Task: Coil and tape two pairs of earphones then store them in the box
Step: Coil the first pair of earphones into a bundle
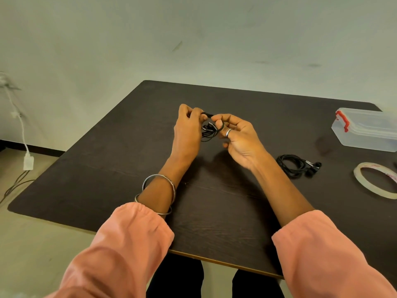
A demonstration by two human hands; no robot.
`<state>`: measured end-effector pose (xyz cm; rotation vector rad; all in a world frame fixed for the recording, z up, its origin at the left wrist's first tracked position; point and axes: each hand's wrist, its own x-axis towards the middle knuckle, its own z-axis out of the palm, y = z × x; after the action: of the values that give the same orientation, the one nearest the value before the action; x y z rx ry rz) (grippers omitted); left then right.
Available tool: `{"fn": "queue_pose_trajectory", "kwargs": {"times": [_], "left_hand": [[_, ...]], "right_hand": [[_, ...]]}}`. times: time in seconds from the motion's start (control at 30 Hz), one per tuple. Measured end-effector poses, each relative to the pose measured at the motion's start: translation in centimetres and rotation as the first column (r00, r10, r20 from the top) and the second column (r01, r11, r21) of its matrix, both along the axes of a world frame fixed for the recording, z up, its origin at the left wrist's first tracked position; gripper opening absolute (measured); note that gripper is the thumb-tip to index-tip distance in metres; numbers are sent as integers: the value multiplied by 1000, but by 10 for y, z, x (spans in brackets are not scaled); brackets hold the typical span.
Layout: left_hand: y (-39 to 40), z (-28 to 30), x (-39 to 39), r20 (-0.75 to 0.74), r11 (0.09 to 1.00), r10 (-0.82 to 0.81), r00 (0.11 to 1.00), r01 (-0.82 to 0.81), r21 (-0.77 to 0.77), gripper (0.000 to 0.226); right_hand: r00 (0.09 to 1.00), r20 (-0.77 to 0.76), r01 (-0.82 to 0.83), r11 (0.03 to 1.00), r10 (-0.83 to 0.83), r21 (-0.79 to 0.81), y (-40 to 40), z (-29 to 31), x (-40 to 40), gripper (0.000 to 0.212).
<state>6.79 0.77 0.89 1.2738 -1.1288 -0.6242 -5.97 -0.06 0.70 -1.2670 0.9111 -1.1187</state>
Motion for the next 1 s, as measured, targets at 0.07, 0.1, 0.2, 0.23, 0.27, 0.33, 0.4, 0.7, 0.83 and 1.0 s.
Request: {"fn": "queue_pose_trajectory", "kwargs": {"times": [0.07, 0.1, 0.2, 0.23, 0.27, 0.33, 0.4, 0.7, 0.83, 1.0], "left_hand": [[4, 4, 1, 38, 999, -26, 999, 26, -21, 12], [4, 4, 3, 100, 999, -33, 994, 36, -29, 14], [6, 7, 6, 224, 995, -67, 972, 81, -57, 14], [6, 7, 6, 295, 995, -42, 955, 66, -73, 13], [5, 7, 7, 353, 996, -23, 935, 52, -70, 12], [5, 5, 8, 347, 997, -20, 938, 45, -64, 11], [4, 2, 8, 316, 995, -10, 949, 40, -87, 11], [-12, -17, 9, 587, 990, 99, 804, -21, -138, 21], [-12, -20, 10, 476, 996, 18, 879, 26, -85, 17], [-11, -19, 9, 299, 998, -58, 952, 44, 55, 18]], "right_hand": [[990, 136, -63, 993, 49, 97, -2, 0, -4, 21], [974, 216, -109, 982, 74, 152, -2, 1, -5, 23], [930, 345, -210, 955, 129, 210, 0, 1, -8, 22], [929, 341, -217, 958, 144, 188, 0, 1, -8, 21], [943, 297, -199, 971, 152, 135, 0, 1, -8, 21], [991, 63, -114, 989, 120, -89, 2, 2, -9, 21], [986, -161, -94, 944, 44, -316, 5, 3, -8, 19], [1000, 14, 22, 986, -20, -166, -1, -7, -6, 26], [961, -255, 18, 948, -104, -319, -6, -9, -13, 29], [744, -584, -202, 723, -325, -660, -14, -10, -27, 28]]}}
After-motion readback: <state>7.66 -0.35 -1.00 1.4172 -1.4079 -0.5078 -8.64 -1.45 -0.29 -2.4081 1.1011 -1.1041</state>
